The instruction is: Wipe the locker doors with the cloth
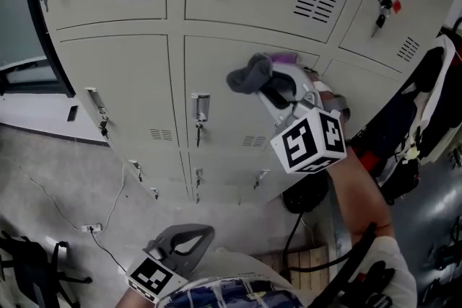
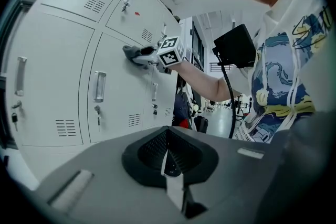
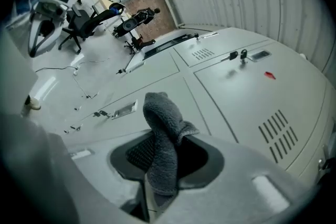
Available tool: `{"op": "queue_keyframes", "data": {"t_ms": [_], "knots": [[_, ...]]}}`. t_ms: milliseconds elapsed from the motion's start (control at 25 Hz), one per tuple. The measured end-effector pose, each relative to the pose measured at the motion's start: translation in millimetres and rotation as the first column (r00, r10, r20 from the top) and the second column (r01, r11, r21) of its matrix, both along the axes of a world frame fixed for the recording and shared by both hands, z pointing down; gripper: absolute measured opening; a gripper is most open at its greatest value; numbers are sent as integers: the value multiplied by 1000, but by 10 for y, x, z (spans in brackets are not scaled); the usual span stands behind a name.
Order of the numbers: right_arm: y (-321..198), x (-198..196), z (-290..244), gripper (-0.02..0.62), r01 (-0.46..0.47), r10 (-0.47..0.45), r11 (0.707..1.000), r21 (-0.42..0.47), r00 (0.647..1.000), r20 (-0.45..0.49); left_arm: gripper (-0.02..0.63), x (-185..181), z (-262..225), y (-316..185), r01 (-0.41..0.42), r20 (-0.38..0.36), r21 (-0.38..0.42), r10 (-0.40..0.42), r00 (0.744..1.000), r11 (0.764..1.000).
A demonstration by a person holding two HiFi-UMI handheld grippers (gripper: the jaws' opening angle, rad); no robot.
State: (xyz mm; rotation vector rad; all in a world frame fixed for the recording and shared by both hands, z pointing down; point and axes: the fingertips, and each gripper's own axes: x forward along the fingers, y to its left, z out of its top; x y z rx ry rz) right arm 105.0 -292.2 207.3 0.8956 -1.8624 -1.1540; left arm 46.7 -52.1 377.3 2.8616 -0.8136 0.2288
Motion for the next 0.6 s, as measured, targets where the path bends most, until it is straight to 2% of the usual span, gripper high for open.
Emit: {"op": "queue_keyframes", "data": {"t_ms": [400,600], "knots": [[-19,27,1325,113,-29,18,980,-197,998,-58,2,-232,34,17,42,-2,-10,-42,999,999],[-24,34,2057,112,-39,17,952,-304,997,-76,2,-270,51,19,52,4,-14,-52,999,999]]}}
